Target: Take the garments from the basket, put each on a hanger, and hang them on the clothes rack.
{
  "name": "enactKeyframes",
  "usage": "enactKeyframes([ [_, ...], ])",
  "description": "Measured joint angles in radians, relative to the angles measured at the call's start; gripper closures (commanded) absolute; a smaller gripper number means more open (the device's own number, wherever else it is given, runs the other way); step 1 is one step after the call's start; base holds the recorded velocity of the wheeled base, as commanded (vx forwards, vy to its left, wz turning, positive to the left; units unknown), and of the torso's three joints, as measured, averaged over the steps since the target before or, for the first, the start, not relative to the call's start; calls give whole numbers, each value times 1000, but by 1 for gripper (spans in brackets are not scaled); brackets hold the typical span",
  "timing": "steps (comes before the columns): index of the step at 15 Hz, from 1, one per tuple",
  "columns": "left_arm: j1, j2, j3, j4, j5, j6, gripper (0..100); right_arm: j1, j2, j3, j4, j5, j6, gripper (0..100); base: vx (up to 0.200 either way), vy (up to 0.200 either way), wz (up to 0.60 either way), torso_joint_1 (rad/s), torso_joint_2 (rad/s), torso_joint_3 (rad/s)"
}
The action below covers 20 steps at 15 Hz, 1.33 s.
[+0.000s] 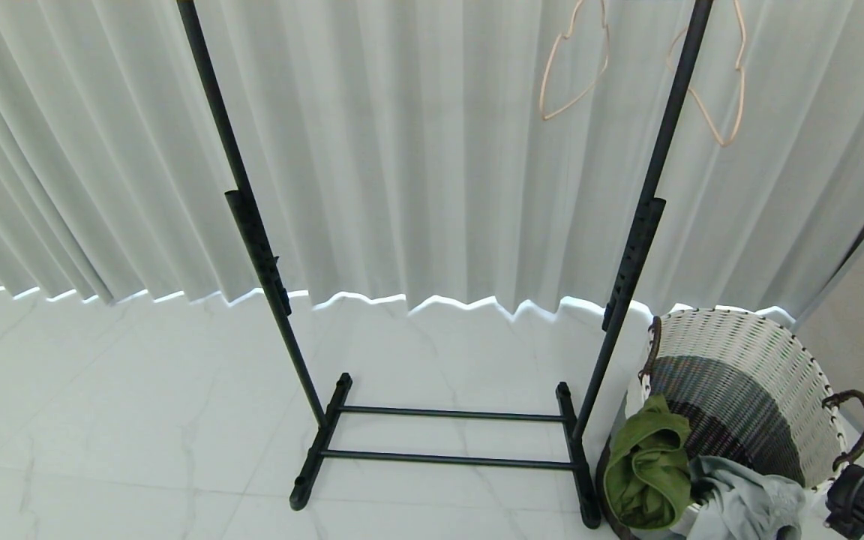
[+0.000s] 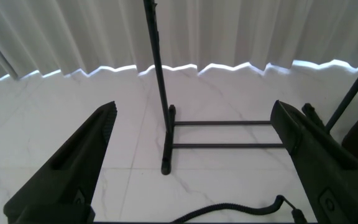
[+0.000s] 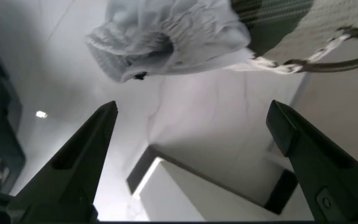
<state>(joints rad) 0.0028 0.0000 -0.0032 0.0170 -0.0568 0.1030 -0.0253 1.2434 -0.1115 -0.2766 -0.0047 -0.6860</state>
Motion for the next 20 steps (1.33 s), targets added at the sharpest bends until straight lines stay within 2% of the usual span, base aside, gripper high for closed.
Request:
enactKeyframes([
  [2,0,0,0,0,0,0,0,-1,62,1,-67,1,16,0,0,0,0,0,0,0],
  [8,0,0,0,0,0,1,0,-1,271,1,-381,-1,24,0,0,0,0,0,0,0],
  [13,0,0,0,0,-1,1,0,-1,396,3,-468,-4,20,0,0,0,0,0,0,0],
  [20,0,0,0,0,0,1,0,-3,482,11,-579,-23,-1,0,0,0,0,0,0,0],
])
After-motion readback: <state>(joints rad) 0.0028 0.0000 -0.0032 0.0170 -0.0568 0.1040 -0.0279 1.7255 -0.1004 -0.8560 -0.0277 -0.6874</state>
